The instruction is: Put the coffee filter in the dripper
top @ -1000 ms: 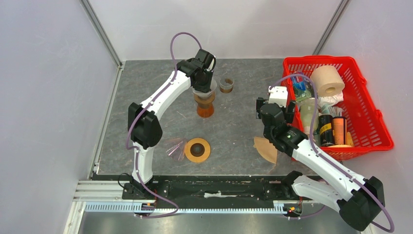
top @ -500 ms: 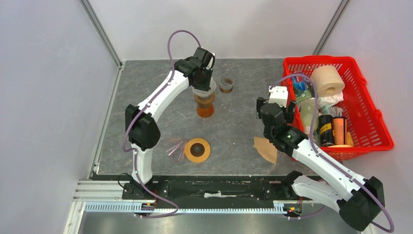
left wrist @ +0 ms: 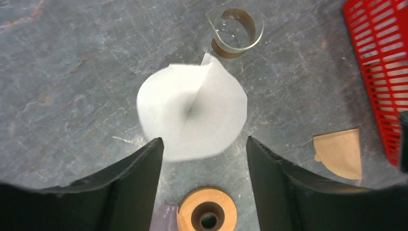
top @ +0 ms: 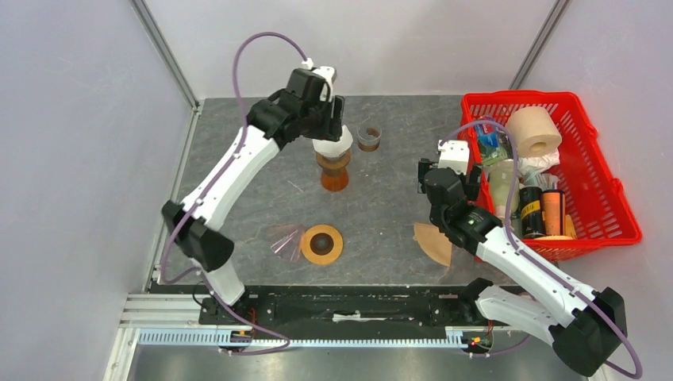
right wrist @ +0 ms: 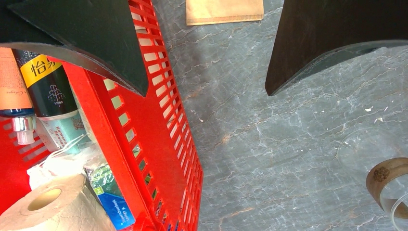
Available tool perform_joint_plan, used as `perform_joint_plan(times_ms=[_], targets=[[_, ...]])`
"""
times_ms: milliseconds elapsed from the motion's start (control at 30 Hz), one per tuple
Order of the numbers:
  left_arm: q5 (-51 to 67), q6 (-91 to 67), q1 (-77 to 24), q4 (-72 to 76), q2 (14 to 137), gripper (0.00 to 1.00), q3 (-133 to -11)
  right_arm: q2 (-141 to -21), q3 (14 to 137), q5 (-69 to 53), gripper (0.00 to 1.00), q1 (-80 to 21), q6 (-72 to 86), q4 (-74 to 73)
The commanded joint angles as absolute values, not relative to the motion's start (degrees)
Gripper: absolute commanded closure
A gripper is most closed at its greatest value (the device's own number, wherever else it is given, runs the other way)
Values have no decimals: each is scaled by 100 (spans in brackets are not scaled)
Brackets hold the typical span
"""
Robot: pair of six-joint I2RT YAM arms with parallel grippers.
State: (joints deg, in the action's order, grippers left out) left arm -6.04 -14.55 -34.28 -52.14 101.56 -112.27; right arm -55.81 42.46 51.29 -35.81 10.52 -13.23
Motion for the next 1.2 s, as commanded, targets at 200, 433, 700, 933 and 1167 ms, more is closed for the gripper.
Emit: perform_joint_plan(times_ms=[200,433,700,933,1167], targets=[[-1859,-1710,-3439,-3923,7507,12,-9005,-5209,4232,4499,1,-3572,1181,-1313],[-2476,-2688,-3445,-3103,6204,11,-7087,-4923,4099,3082,1,-3568,1290,-1309],[-3392,-3593,-3439,-3188,5813,9,-6124,-4704,3860,1744,1,-3562,1693,-1331],[-3638,-4301,-3439,-3282,5535,9,-5618,-5829,3983,1022,1,-3837,2530,-1121],[-3463,-4840,-3440,-3537,5183,8,-4873,-7161,4463,1721,5,-5406,2533,-857]])
